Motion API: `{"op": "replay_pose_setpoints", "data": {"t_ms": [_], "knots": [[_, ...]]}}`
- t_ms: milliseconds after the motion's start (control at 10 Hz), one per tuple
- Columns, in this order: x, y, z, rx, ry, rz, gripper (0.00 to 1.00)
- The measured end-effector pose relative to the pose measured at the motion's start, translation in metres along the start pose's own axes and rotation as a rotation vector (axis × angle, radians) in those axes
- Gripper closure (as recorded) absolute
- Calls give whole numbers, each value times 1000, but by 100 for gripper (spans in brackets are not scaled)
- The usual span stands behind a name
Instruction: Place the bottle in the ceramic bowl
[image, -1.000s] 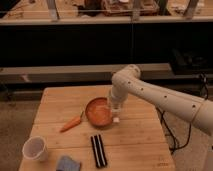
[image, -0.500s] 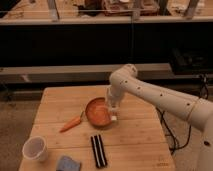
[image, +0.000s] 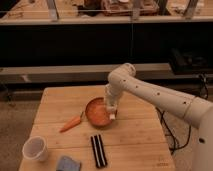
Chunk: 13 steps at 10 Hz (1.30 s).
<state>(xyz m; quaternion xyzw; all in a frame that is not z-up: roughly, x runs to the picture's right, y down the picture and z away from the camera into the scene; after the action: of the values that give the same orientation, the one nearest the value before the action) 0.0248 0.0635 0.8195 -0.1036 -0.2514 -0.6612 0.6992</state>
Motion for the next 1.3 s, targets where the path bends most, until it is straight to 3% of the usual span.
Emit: {"op": "replay_pose_setpoints", "data": {"t_ms": [100, 200, 700, 1100, 1300], "knots": [[2, -2, 1, 2, 2, -2, 95], [4, -3, 2, 4, 3, -3, 88], [12, -6, 4, 10, 16, -16, 43], [15, -6, 4, 13, 24, -29, 41], [16, -2, 3, 13, 30, -27, 27]]}}
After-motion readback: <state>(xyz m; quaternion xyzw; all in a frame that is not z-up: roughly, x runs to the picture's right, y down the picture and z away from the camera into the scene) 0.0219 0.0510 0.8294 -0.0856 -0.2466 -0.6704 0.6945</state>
